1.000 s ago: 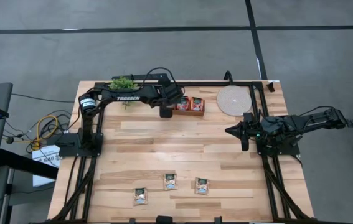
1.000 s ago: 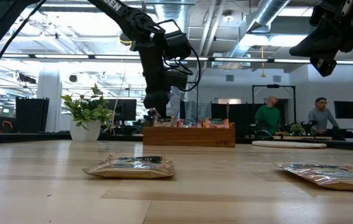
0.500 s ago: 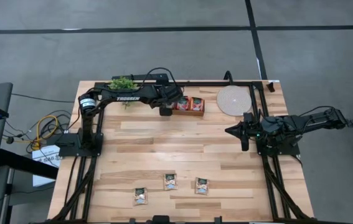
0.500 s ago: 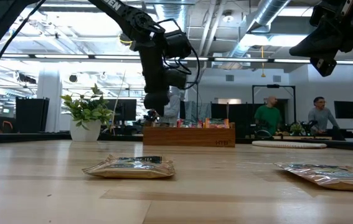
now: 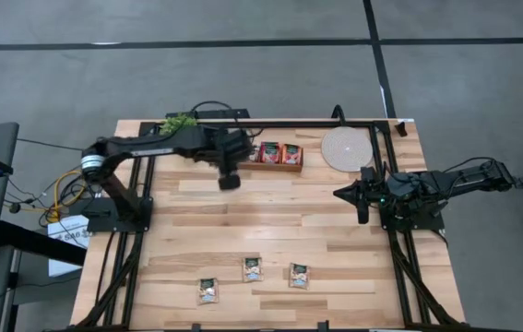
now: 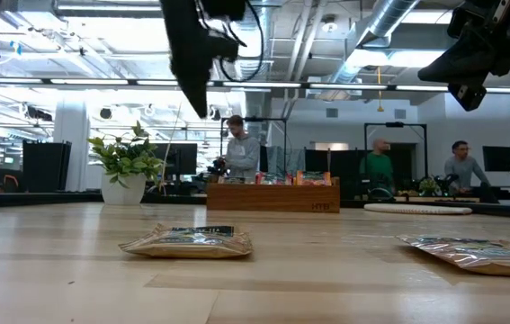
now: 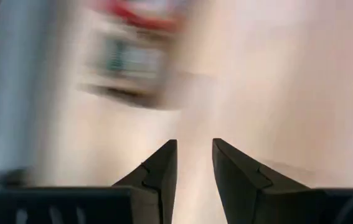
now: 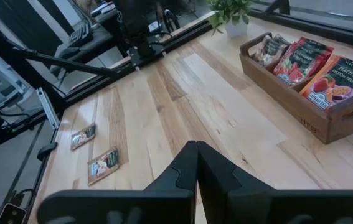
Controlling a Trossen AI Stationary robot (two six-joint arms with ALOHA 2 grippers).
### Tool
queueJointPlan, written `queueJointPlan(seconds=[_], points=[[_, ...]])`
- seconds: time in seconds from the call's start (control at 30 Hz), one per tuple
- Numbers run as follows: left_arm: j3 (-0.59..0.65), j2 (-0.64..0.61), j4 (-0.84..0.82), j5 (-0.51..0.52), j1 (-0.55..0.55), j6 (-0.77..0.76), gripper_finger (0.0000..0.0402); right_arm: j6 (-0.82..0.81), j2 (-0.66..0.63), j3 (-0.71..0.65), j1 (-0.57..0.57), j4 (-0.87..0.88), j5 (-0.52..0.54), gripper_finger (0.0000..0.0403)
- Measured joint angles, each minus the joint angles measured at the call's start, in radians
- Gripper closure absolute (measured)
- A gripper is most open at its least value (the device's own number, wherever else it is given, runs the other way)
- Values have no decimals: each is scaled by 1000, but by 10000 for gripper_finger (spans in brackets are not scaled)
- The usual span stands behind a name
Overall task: Pick & Place Tea
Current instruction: Put the brown tea bag into the left section of the wooden organizer
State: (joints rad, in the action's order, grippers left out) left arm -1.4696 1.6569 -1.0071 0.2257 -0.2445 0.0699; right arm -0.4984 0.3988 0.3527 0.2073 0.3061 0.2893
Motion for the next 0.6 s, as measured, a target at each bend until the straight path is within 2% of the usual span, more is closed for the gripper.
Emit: queueJointPlan(seconds=[0.1,0.2,0.33,0.6], points=[[0,-35,-40,-319,32,-139,307,0,0,0,0,0,0,403],[0,-40,-39,-477,75,-198,307,0,0,0,0,0,0,403],[0,-19,-28,-501,144,-217,307,0,0,0,0,0,0,403],[0,115,66,-502,248,-216,307,0,0,0,0,0,0,403]])
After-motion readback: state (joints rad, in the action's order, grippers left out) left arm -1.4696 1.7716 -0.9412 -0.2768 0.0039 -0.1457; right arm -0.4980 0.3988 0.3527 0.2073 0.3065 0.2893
